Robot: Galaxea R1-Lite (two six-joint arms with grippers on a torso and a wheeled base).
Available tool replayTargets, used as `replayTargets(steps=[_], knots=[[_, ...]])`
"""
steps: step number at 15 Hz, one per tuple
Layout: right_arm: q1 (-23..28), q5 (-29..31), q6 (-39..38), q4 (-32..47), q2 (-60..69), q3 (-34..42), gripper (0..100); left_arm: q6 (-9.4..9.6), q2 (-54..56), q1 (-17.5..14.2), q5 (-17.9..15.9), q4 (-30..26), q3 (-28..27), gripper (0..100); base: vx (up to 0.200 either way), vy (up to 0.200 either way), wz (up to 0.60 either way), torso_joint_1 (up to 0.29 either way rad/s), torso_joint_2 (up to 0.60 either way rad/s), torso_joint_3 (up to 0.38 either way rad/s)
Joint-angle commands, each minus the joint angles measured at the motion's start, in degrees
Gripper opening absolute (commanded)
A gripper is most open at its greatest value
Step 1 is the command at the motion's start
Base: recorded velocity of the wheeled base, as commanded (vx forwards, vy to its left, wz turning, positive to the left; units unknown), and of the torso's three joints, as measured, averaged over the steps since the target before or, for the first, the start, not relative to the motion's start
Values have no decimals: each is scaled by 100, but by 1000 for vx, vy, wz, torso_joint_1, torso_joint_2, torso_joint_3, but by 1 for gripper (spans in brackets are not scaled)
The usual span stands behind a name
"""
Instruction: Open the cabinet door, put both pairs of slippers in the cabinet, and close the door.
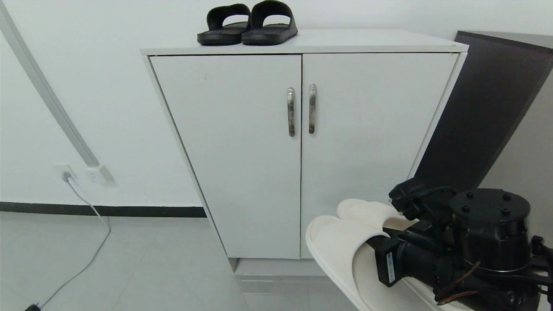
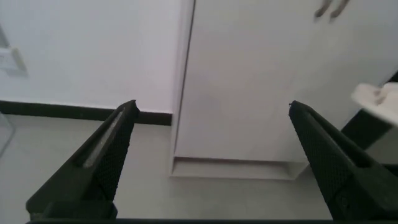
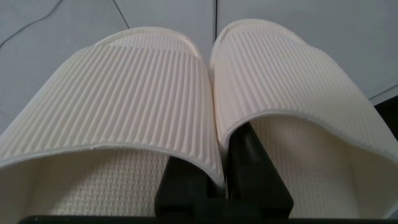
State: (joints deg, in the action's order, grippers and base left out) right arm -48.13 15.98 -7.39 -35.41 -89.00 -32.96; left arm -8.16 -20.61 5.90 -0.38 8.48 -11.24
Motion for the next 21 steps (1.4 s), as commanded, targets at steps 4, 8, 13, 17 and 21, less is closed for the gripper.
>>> replayTargets(steps=[4,8,13,17,21], knots=[[5,19,97,-89,32,97,0,-134,-4302,2310,3,3344,-774,100,0,0,0,-4,149,137],[5,-16,88,-132,-56,97,0,-160,-5436,2926,-112,3528,-1970,100,0,0,0,2,14,10],[14,-210,62,-537,-478,273,0,-327,-7070,3145,-270,3520,-3772,100,0,0,0,0,0,0],[-4,-289,106,-1266,-856,414,0,-397,-8002,3514,-375,3036,-5187,100,0,0,0,0,0,0],[-12,-350,106,-1275,-829,396,0,-547,-8318,3523,-1052,2272,-6443,100,0,0,0,0,0,0]])
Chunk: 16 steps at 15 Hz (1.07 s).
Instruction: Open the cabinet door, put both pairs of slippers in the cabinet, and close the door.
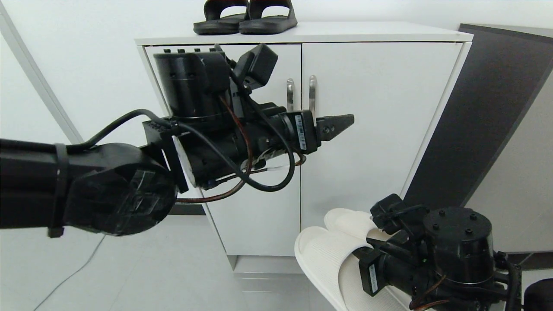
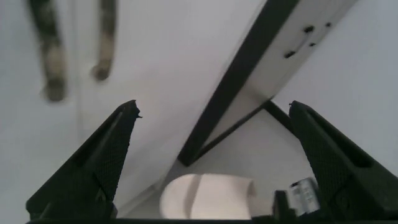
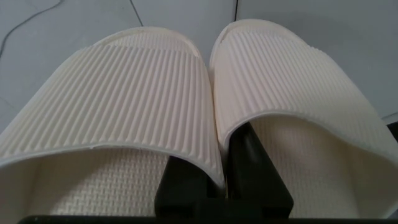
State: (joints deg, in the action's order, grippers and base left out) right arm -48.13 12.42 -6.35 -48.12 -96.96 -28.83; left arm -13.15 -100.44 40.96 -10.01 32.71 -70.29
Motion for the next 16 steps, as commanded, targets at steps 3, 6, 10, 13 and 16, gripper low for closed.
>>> replayTargets(steps=[3,6,10,13,16], knots=[[-30,-179,2,-5,-24,-9,0,-179,-512,-141,-818,-511,-1074,100,0,0,0,0,0,0],[-83,-196,2,-14,55,62,0,-495,-565,-405,-1399,-529,-1408,100,0,0,0,0,0,0],[-83,-249,2,-5,239,88,0,-627,-696,-616,-1416,-537,-1619,100,0,0,0,0,0,0],[-91,-275,2,-5,222,88,0,-618,-819,-800,-1390,-520,-1654,100,0,0,0,0,0,0],[-91,-275,2,-5,213,88,0,-618,-899,-853,-1311,-502,-1690,100,0,0,0,0,0,0]])
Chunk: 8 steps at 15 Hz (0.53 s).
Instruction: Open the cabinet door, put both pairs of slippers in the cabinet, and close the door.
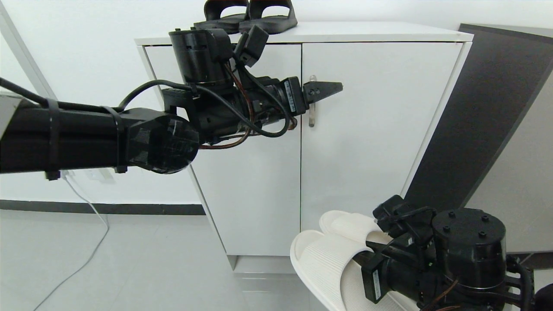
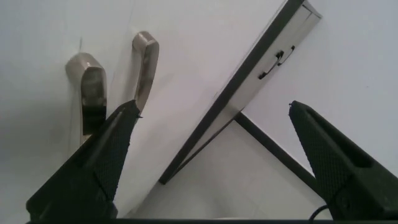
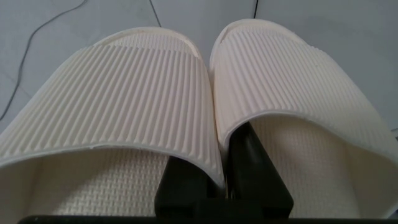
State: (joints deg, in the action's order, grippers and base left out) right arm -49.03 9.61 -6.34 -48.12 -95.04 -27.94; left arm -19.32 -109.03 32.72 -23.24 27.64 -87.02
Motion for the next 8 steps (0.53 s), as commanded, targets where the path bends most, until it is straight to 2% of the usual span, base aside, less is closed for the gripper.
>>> replayTargets(steps=[1,5,8], knots=[[-1,6,1,-5,20,8,0,-1,-118,-29,56,40,-61,100,0,0,0,0,0,0],[8,6,1,-5,29,34,0,-1,-593,-29,478,5,-667,100,0,0,0,0,0,0],[8,6,1,-5,38,34,0,-1,-663,-20,495,-13,-703,100,0,0,0,0,0,0]])
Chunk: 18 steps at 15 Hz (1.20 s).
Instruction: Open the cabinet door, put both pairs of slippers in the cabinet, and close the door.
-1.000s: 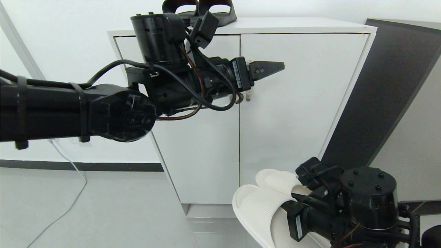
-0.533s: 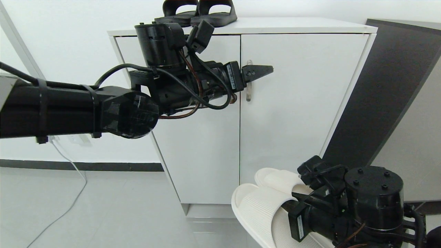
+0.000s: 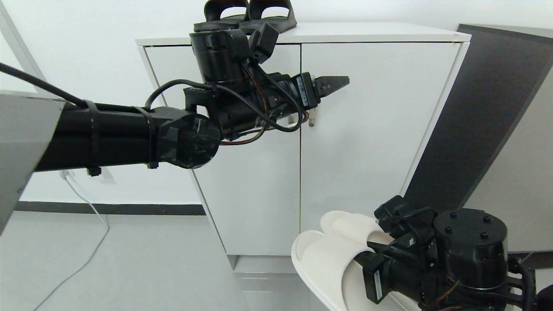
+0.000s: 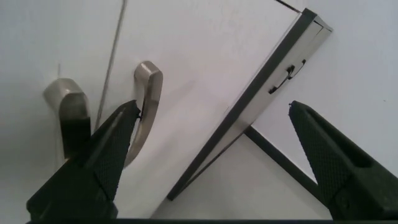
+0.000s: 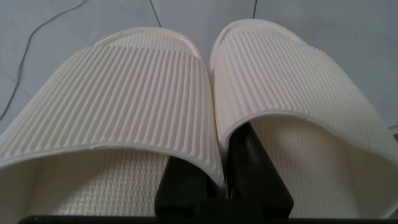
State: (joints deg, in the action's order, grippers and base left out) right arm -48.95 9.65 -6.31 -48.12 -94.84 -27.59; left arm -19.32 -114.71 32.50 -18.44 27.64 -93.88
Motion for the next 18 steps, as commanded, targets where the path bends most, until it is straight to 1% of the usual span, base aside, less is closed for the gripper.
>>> replayTargets(steps=[1,4,5,8,11,12,13,16,18], knots=[[-1,1,-1,-5,10,-1,0,-1,-113,2,16,-13,-25,100,0,0,0,0,0,0],[-1,1,-1,-5,10,-1,0,7,-130,2,16,5,-16,100,0,0,0,0,0,0],[-1,1,-1,-5,1,8,0,7,-130,2,16,5,-8,0,0,0,0,0,0,0],[-10,-16,-1,-5,27,60,0,7,-60,20,25,40,124,0,0,0,0,0,0,0],[-54,-552,122,-14,273,315,0,60,300,195,-10,66,573,0,0,0,0,0,0,0],[-54,-878,236,-5,449,465,0,69,423,283,-10,207,792,0,0,0,0,0,0,0],[-63,-992,289,-5,511,544,0,69,520,301,-10,313,924,0,0,0,0,0,0,0],[-106,-1018,341,-5,511,632,0,78,968,415,16,392,1434,0,0,0,0,0,0,0],[-168,-1018,341,-5,493,641,0,113,1338,512,25,427,1873,0,0,0,0,0,0,0]])
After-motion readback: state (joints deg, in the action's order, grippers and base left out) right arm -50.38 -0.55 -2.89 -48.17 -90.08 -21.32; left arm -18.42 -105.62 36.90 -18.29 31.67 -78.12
